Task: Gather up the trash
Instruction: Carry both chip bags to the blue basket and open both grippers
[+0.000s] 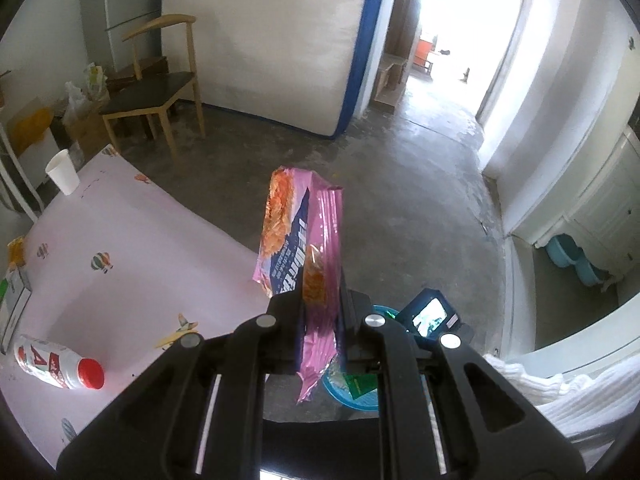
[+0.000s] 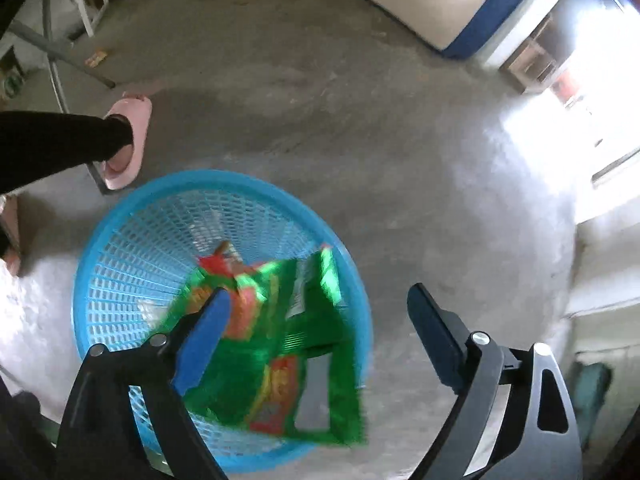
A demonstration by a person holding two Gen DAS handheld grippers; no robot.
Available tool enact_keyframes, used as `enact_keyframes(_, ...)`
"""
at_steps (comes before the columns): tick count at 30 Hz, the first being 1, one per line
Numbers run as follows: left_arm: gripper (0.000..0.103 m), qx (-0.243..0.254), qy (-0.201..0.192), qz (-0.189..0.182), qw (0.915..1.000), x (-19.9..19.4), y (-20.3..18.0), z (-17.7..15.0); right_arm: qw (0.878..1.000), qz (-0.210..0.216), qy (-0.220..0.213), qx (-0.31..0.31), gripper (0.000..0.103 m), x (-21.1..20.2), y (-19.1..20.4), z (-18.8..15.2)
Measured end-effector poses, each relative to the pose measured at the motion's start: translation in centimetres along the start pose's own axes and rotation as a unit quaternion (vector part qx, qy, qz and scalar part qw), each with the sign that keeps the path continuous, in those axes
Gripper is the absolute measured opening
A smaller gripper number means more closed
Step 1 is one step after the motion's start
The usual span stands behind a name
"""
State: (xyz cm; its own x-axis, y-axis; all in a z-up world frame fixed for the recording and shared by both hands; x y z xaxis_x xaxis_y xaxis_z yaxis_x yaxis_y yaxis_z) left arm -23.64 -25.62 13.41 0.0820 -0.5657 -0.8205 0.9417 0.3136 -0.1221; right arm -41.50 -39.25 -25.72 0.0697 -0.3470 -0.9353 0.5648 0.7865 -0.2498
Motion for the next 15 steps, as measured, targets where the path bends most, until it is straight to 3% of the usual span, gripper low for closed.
enact_keyframes(5, 0.011, 0.006, 0.0, -0.009, 0.9999, 0.3, -0.5, 0.1, 0.998, 0.06, -0.001, 0.033, 0.087, -1.8, -1.2, -1.8)
enact_keyframes(7, 0.011, 0.002, 0.001, -0.014, 0.9999, 0.4, -0.4, -0.1, 0.99, 0.136, -0.002, 0.04, 0.087, -2.4, -0.4, -2.8)
enact_keyframes(8, 0.011, -0.002, 0.002, -0.015, 0.9999, 0.4, -0.3, -0.2, 0.984, 0.174, 0.014, 0.035, 0.08, -1.9, 0.5, -3.3)
enact_keyframes(10, 0.011, -0.005, 0.004, -0.014, 0.9999, 0.6, -0.2, -0.4, 0.977, 0.197, 0.077, 0.005, 0.059, 1.0, 2.9, -4.1)
enact_keyframes(12, 0.011, -0.007, 0.008, -0.015, 0.9998, 0.8, 0.0, -0.6, 0.967, 0.199, 0.156, -0.025, 0.03, 5.3, 5.5, -4.6)
enact_keyframes(14, 0.011, -0.007, 0.011, -0.016, 0.9998, 1.0, -0.1, -0.7, 0.948, 0.195, 0.251, -0.015, 0.029, 11.1, 7.3, -5.5)
enact_keyframes(15, 0.011, -0.007, 0.013, -0.019, 0.9997, 1.1, -0.1, -0.8, 0.943, 0.186, 0.277, -0.004, 0.02, 12.9, 7.5, -5.6)
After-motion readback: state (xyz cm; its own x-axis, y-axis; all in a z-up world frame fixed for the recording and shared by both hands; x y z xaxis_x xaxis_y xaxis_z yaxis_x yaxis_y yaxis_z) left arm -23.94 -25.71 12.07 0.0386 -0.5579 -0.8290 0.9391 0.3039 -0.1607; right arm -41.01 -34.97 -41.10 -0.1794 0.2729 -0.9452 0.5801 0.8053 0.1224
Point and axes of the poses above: each gripper's, at about its wrist camera, not at the fingertips, and x roughly the way its jaws point, y to its left, z to its top, the point moved 5 cm from there along x, roughly the way its jaws point, and after that the axes turned 5 degrees about y, right-handed, at the moved point
